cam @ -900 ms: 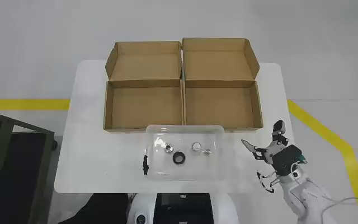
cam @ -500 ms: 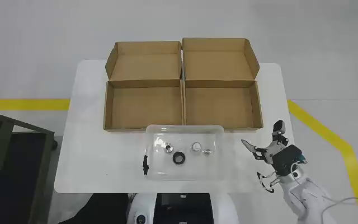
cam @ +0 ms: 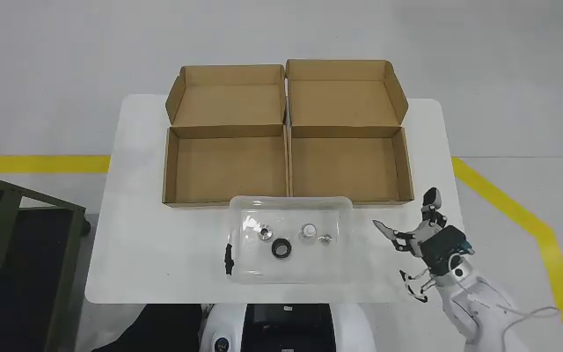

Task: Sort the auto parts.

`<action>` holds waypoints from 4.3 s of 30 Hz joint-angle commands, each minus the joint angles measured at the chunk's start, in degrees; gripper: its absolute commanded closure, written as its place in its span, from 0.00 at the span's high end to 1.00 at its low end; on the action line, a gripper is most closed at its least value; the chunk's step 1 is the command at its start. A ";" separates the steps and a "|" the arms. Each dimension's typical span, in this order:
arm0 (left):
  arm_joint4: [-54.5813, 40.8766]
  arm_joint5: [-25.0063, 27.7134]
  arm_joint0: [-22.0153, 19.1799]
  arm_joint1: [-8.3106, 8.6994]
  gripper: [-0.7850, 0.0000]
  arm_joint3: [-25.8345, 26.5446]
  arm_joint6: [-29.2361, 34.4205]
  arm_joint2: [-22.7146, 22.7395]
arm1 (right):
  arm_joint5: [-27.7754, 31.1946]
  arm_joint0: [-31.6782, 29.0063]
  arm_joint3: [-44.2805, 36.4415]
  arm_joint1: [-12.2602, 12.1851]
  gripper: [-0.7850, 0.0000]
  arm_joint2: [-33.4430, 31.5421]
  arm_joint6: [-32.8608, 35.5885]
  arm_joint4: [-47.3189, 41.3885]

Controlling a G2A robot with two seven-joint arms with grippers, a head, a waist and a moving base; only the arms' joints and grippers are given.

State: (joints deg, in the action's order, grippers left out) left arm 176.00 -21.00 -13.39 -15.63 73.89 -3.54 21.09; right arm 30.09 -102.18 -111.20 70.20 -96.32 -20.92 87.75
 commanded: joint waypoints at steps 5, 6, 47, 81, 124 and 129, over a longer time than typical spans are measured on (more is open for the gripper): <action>0.00 0.00 0.00 0.00 1.00 0.00 0.00 0.00 | 5.05 0.92 -2.71 -0.41 1.00 3.65 4.53 2.94; 0.00 0.00 0.00 0.00 1.00 0.00 0.00 0.00 | 5.86 1.13 -3.09 -0.48 1.00 4.34 5.40 3.58; 0.00 0.00 0.00 0.00 1.00 0.00 0.00 0.00 | 15.36 17.50 2.51 -1.24 0.55 23.92 34.56 1.36; 0.00 0.00 0.00 0.00 1.00 0.00 0.00 0.00 | 16.46 12.08 -7.12 -3.72 0.00 17.17 19.62 -7.26; 0.00 0.00 0.00 0.00 1.00 0.00 0.00 0.00 | 19.25 20.44 -8.01 -4.08 0.00 16.56 10.99 -40.08; 0.00 0.00 0.00 0.00 1.00 0.00 0.00 0.00 | 20.73 21.03 -7.73 -4.10 0.00 16.74 10.88 -41.27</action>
State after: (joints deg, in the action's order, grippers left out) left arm 176.00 -21.00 -13.39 -15.63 73.89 -3.54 21.09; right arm 50.56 -81.27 -119.01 66.12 -79.56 -10.10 46.62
